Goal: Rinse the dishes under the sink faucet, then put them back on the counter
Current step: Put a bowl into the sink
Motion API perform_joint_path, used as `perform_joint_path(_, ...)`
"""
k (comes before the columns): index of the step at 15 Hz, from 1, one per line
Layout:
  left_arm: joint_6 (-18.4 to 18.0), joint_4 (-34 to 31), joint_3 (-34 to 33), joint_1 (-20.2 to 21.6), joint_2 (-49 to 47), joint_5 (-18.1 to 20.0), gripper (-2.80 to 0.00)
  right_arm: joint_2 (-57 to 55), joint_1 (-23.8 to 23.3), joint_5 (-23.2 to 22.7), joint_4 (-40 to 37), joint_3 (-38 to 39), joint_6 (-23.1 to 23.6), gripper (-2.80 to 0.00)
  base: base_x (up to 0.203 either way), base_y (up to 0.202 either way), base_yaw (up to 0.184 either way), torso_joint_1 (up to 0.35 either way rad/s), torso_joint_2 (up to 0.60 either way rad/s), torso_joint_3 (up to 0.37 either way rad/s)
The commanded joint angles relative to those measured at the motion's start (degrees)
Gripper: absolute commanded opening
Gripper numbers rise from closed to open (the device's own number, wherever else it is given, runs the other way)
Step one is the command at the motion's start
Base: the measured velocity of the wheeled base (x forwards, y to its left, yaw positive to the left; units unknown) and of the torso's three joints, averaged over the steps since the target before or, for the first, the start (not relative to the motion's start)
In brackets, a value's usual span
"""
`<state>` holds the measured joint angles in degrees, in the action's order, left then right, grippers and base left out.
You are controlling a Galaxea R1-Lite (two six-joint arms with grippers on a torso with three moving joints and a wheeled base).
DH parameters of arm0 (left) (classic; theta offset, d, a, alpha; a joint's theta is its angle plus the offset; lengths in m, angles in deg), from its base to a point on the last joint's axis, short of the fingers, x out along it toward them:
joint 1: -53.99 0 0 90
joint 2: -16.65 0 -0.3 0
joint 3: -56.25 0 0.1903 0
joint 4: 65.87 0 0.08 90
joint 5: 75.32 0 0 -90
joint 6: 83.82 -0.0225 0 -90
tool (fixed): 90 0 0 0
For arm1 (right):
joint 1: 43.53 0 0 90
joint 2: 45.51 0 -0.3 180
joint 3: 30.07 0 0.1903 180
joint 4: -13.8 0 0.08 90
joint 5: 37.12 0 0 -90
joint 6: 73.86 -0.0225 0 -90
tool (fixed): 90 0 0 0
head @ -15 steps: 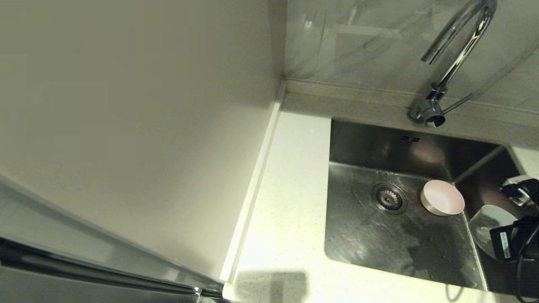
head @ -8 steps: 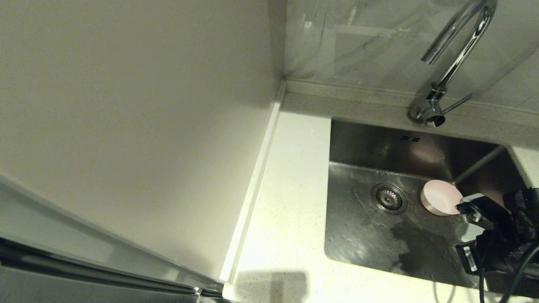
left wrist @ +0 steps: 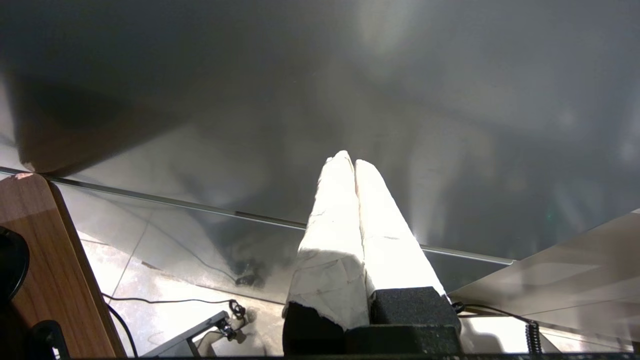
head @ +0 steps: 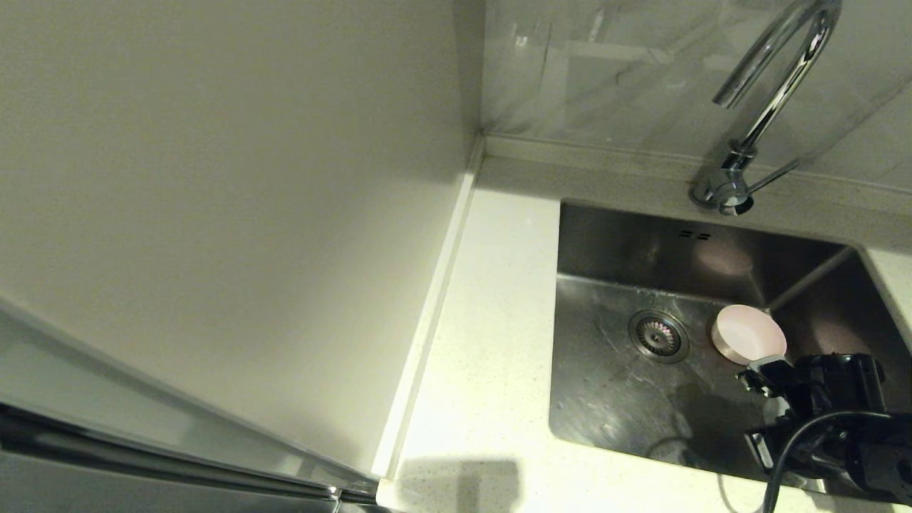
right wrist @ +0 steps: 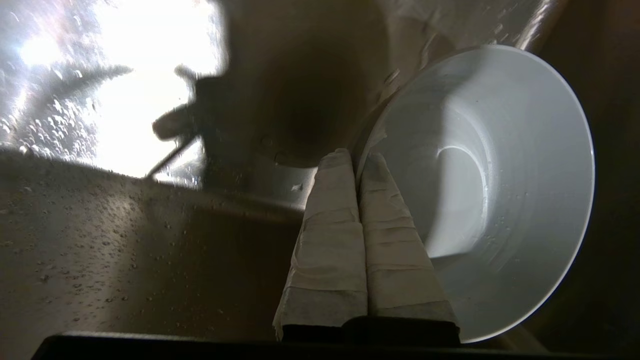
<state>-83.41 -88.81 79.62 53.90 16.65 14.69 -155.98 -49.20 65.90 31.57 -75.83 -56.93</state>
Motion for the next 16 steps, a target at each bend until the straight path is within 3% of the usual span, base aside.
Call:
perform_joint_path(1, 0.0, 0.0, -0.2, 0.0, 0.0, 0.0, -2.80, -3.5, 0.0, 0.5, 0.3, -1.5, 0.1, -2.80, 0.000, 0.000, 0.000, 0.000, 0.00, 0.000)
perform_joint_path(12, 0.0, 0.0, -0.2, 0.0, 0.0, 0.0, -2.80, -9.3, -0.5, 3.1, 0.3, -7.1, -1.0, -2.80, 0.000, 0.000, 0.000, 0.000, 0.00, 0.000)
perform_joint_path(13, 0.0, 0.0, -0.2, 0.0, 0.0, 0.0, -2.80, -9.3, -0.5, 3.6, 0.3, -7.2, -1.0, -0.12, 0.000, 0.000, 0.000, 0.000, 0.00, 0.000)
perform_joint_path(16, 0.0, 0.0, -0.2, 0.0, 0.0, 0.0, -2.80, -9.2, -0.5, 3.7, 0.3, -7.3, -1.0, 0.00, 0.000, 0.000, 0.000, 0.000, 0.00, 0.000)
